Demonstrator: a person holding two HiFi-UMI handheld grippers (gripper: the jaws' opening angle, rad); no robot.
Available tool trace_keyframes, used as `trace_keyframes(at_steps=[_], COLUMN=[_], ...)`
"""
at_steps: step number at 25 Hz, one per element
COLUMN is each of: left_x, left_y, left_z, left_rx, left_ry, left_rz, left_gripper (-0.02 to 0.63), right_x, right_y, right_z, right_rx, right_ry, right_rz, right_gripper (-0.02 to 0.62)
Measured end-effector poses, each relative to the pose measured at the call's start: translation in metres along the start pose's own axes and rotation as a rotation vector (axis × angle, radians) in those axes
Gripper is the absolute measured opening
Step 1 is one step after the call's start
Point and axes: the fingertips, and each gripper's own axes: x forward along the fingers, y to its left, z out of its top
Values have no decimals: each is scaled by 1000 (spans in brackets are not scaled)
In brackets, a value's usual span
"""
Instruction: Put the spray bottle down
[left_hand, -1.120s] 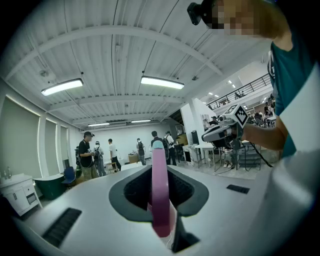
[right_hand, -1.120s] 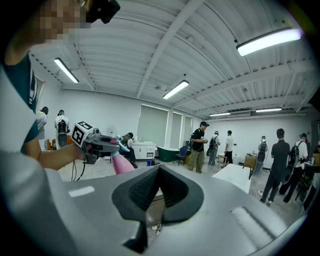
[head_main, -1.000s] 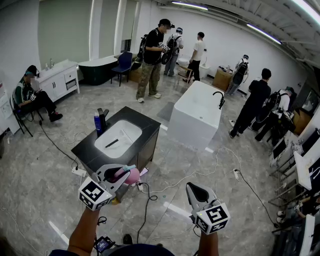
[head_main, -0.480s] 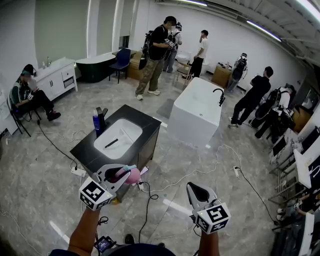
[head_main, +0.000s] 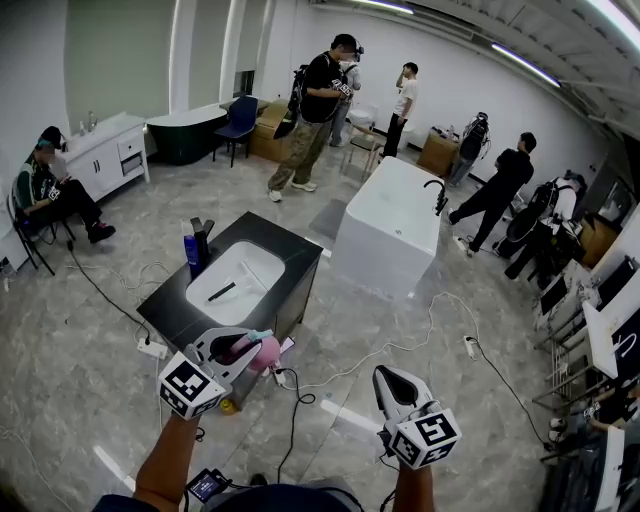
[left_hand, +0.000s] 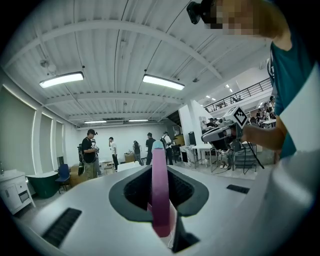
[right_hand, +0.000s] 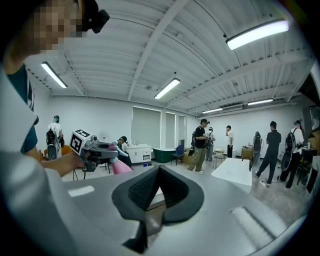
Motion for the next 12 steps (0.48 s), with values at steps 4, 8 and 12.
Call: trace_keyframes(at_steps=[4,8,12], left_x=[21,51,88], left_y=[9,25,40], left_z=[-9,-16,-20], left_rx=[-11,-8,-29], left_ry=[8,28,57], left_rz=[-2,25,78], left_gripper=[63,63,63], right_x=[15,45,83], right_y=[-22,-61,-99], right_z=[-9,-18,-22], right_rx=[7,30,43], right_ry=[18,15,23], right_rz=[0,24,104], right_gripper=[11,11,11])
